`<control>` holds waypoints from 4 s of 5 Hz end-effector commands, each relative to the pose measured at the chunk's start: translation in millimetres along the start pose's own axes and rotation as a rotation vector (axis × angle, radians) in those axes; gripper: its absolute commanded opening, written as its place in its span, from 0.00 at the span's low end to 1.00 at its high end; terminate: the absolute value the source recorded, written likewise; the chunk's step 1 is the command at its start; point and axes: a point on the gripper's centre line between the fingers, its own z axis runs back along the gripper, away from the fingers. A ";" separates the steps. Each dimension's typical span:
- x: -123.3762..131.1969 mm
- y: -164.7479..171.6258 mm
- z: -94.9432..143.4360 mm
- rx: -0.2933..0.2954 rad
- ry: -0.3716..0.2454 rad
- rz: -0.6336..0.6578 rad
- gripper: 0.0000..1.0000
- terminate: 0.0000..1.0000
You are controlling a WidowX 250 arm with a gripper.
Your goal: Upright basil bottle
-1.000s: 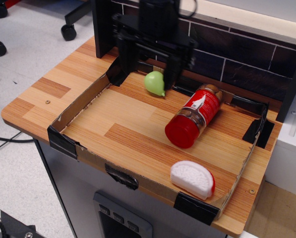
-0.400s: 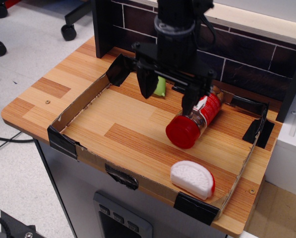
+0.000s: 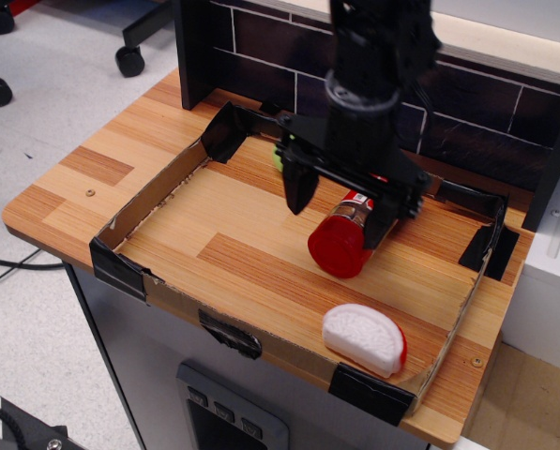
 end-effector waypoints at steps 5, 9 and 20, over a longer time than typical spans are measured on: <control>-2.5 -1.0 -40.8 0.081 -0.020 -0.048 1.00 0.00; 15.2 24.5 65.8 -0.035 -0.054 0.124 0.00 0.00; -81.1 39.1 45.4 -0.123 0.904 0.290 0.00 0.00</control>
